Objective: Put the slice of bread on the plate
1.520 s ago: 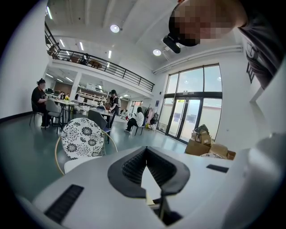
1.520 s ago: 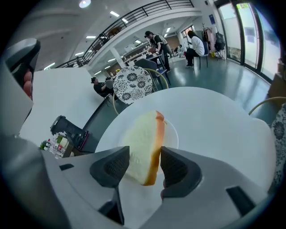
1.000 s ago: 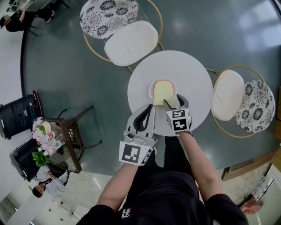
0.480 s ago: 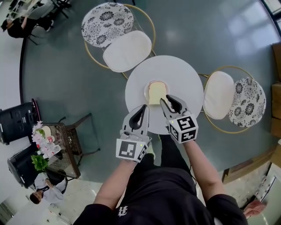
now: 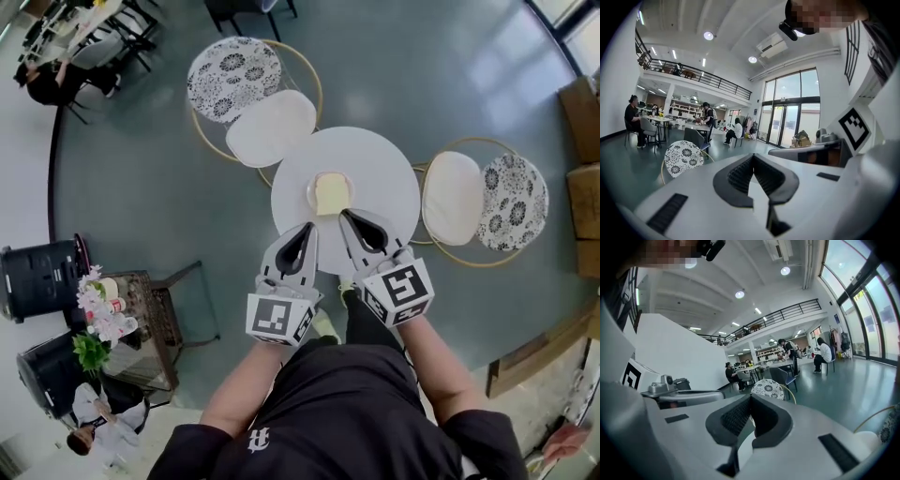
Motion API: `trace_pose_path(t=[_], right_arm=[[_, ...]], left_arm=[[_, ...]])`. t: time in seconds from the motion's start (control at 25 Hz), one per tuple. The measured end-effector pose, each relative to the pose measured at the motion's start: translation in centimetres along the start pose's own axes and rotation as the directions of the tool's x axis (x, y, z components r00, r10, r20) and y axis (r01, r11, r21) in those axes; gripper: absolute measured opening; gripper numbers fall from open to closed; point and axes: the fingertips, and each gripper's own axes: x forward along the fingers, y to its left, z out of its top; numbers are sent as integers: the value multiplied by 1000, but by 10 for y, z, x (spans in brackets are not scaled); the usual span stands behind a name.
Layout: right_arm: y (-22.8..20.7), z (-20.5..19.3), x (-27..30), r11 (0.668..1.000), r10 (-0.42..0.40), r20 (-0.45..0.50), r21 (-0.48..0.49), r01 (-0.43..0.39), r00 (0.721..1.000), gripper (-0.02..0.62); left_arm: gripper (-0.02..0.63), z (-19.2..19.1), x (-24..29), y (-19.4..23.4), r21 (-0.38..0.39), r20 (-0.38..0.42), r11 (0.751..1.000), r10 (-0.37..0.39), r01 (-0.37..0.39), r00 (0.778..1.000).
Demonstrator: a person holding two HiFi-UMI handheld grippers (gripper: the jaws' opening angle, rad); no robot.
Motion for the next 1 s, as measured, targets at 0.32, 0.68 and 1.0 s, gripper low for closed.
trace_pose_path(t=[0.32,0.68,1.0], right_arm=[[54,35,-61,998,-20,99,-50,25,995,4],[91,45,-88,997,-10,137,-70,20,991,3],[109,53,-99,997,-18,145,-77,29,989,3]], left_arm=[[6,35,-55,-36,38,35,998,-44,42,998],[6,47,-93,-58,51,66,997,-68,65,995],[6,56,-112,-59,43,71,997,-72,69,995]])
